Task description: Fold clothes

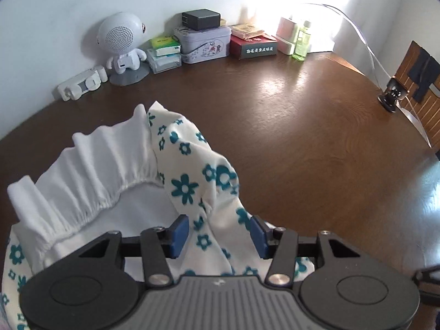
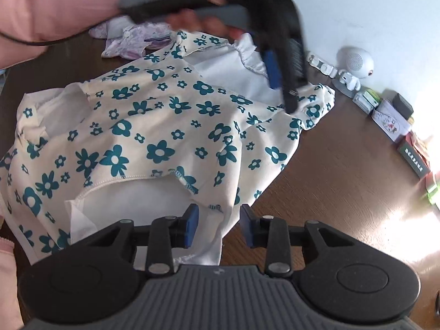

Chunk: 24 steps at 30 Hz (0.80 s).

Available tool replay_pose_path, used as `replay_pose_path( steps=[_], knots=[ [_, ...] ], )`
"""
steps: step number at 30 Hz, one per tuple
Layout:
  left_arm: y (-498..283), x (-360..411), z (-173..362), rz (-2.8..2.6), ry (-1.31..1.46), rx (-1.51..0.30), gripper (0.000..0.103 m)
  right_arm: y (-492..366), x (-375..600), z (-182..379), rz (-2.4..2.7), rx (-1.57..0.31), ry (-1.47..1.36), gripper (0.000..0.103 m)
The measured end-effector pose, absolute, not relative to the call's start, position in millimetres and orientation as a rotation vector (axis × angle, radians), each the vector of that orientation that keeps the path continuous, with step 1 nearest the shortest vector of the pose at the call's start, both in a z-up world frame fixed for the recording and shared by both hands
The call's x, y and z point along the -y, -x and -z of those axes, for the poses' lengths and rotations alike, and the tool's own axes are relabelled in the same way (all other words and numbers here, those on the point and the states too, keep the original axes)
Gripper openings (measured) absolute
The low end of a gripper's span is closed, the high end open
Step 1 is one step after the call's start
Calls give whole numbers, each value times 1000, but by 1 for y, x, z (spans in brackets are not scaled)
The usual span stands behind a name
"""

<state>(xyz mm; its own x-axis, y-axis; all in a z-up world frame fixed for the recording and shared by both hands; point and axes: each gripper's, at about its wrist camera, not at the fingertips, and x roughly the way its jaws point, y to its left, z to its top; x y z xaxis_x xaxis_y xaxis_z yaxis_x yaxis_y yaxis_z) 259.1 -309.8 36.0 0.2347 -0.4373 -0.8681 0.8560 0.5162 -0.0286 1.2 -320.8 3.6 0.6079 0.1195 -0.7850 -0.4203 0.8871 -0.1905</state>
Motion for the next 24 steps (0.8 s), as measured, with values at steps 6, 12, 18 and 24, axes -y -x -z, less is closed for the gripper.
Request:
replay_pose_path(
  steps=[6, 12, 18, 24],
  knots=[
    [-271, 341, -23, 949, -567, -953, 47, -5, 319, 0, -347, -876, 412, 21],
    [-266, 351, -15, 907, -603, -926, 10, -4, 311, 5, -362, -883, 459, 6],
    [-275, 348, -23, 852, -511, -913, 7, 12, 288, -2, -387, -851, 626, 2],
    [-281, 346, -16, 862, -450, -896, 7, 12, 274, 12, -349, -888, 744, 2]
  ],
)
